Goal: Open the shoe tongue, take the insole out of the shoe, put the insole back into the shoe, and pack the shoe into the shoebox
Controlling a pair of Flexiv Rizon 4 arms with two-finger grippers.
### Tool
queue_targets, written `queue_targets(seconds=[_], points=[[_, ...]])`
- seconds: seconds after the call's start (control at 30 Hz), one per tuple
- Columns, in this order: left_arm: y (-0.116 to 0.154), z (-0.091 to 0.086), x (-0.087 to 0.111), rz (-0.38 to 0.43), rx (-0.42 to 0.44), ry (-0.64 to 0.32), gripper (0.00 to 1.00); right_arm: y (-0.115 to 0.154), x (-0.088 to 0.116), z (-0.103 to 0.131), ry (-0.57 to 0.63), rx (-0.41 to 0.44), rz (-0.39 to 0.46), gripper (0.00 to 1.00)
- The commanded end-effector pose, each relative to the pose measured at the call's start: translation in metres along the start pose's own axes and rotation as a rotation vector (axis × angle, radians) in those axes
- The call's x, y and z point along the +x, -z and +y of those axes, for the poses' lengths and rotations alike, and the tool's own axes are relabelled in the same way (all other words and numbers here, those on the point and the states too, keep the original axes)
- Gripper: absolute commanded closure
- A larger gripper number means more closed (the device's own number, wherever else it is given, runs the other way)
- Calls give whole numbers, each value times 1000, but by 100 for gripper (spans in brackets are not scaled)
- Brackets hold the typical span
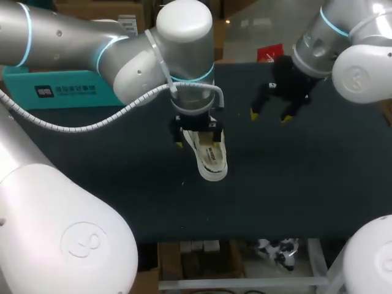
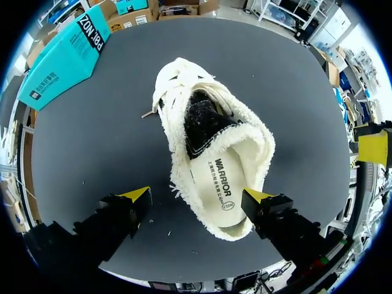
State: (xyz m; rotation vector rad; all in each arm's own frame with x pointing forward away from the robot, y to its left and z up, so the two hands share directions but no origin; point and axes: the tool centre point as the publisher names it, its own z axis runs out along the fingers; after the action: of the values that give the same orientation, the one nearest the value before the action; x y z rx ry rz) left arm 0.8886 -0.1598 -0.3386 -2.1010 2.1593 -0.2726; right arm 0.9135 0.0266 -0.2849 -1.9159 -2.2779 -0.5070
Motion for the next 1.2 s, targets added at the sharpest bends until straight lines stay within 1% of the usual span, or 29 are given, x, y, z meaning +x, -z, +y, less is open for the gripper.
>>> queue_targets(seconds=[0.03,0.13,0.17,0.23,0.27,0.37,0.5,0.7,0.77,0.83,1.03,1.1,1.2], points=[[-8,-5,-5,2,-7,29,2,5,-3,1,26,15,-3,0],[-14,-6,-10,18,-16,49,4,8,-3,0,60,23,-16,0],[-16,-7,-11,28,-17,57,7,9,-3,0,68,23,-19,0],[-21,-10,-12,31,-15,70,18,10,-3,1,83,29,-32,0],[-22,-11,-11,37,-14,75,20,10,-2,1,91,30,-34,0],[-25,-16,-12,31,-9,83,36,11,-1,2,115,30,-44,0],[-27,-23,-11,18,5,102,48,12,0,1,140,35,-56,0],[-29,-35,-12,19,16,118,57,13,-3,0,161,33,-54,0],[-30,-37,-12,23,16,116,69,13,-3,0,161,33,-54,0],[-29,-39,-10,30,23,114,100,13,-3,0,161,33,-54,0],[-28,-41,-8,56,22,107,100,13,-3,0,161,33,-54,0],[-27,-40,-5,72,18,96,100,13,-3,0,161,33,-54,0],[-23,-37,-3,70,30,73,100,13,-3,0,161,33,-54,0]])
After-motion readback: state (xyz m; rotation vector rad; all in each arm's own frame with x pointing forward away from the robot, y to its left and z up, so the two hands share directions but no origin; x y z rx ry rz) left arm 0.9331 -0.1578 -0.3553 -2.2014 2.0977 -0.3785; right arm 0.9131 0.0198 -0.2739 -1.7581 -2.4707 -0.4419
